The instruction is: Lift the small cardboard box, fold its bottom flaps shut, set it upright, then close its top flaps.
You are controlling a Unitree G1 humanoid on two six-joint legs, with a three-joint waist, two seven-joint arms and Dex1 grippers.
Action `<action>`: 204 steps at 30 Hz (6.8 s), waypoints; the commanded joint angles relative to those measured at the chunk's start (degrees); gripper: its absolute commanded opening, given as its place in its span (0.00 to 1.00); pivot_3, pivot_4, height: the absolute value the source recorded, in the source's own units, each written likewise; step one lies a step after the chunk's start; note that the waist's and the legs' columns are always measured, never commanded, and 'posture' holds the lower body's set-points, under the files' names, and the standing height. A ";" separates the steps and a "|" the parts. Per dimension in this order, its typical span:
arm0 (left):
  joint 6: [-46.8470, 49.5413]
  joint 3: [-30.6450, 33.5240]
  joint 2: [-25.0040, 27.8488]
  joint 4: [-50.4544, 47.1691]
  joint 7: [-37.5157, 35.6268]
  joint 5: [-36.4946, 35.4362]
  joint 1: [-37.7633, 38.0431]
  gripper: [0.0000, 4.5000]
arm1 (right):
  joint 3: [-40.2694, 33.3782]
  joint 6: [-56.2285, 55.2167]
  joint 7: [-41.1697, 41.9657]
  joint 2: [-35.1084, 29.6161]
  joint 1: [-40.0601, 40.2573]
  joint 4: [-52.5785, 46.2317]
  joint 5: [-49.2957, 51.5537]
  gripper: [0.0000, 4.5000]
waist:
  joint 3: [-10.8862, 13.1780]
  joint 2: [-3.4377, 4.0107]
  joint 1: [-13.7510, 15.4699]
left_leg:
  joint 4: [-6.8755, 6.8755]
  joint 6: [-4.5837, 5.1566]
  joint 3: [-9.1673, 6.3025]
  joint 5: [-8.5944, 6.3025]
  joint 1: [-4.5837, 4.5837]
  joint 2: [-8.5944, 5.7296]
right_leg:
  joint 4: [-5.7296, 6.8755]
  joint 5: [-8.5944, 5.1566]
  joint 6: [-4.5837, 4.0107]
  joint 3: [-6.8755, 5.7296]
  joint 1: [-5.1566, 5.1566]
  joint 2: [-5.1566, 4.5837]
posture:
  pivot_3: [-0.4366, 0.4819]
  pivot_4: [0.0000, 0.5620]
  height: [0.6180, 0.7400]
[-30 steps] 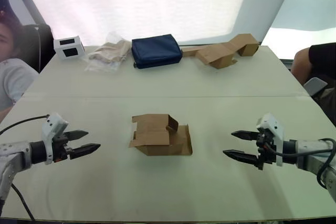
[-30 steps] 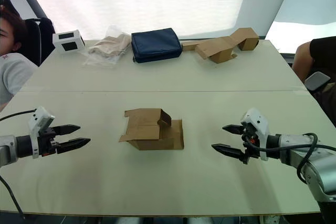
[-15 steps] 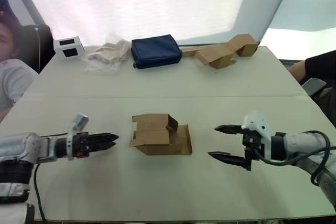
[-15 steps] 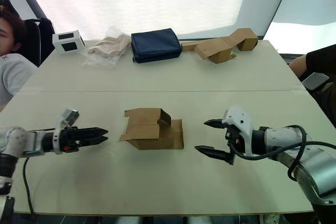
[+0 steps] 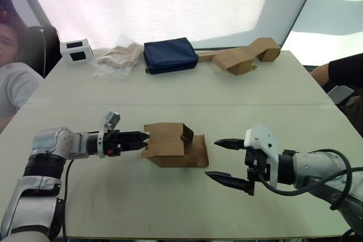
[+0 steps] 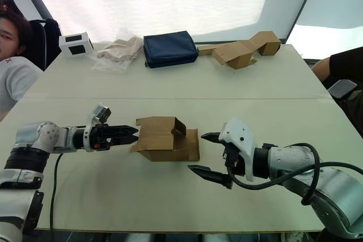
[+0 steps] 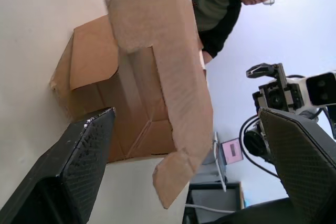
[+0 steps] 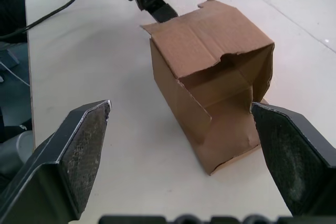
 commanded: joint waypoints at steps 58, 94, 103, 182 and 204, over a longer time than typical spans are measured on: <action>-18.29 10.47 -3.45 -8.96 1.61 0.06 -14.48 0.00 | 4.52 -11.32 -23.79 32.89 -32.21 29.95 -2.60 0.01 | -0.01 -0.04 -0.29 | -0.04 -0.09 0.03 0.05 -0.08 0.01 | 0.07 0.01 0.01 0.03 -0.17 0.02 | 0.48 0.27 1.00; -24.38 4.64 -4.10 -5.47 -5.13 3.26 -18.45 0.00 | 14.59 -13.35 -17.61 36.72 -32.40 24.14 -17.39 0.01 | 0.00 -0.03 -0.54 | -0.03 -0.09 0.06 0.05 -0.10 -0.03 | 0.14 0.01 0.01 0.01 -0.25 0.10 | 0.48 0.27 1.00; -24.26 4.79 -3.60 -7.40 -5.37 3.35 -17.99 0.00 | 3.18 -7.86 -17.25 27.20 -24.95 12.47 -11.15 0.01 | 0.00 -0.03 -0.17 | -0.03 -0.06 0.02 0.04 -0.17 -0.05 | 0.05 0.01 0.01 0.01 -0.22 0.04 | 0.48 0.27 1.00; -24.85 2.91 -3.87 -10.12 -5.67 4.30 -19.52 0.00 | -2.20 -8.70 -10.32 31.51 -23.23 27.61 6.25 0.01 | 0.05 0.03 -0.17 | -0.04 -0.05 0.05 0.03 -0.14 0.15 | 0.07 0.00 -0.01 0.25 -0.25 0.38 | 0.48 0.27 1.00; -23.80 3.76 -3.47 -10.35 -5.46 3.83 -19.71 0.00 | -5.88 -10.47 -16.19 45.52 -18.05 35.37 25.37 0.43 | 0.05 0.04 -0.50 | -0.05 -0.05 0.05 0.03 -0.12 0.17 | 0.11 0.00 -0.01 0.26 -0.28 0.43 | 0.48 0.27 1.00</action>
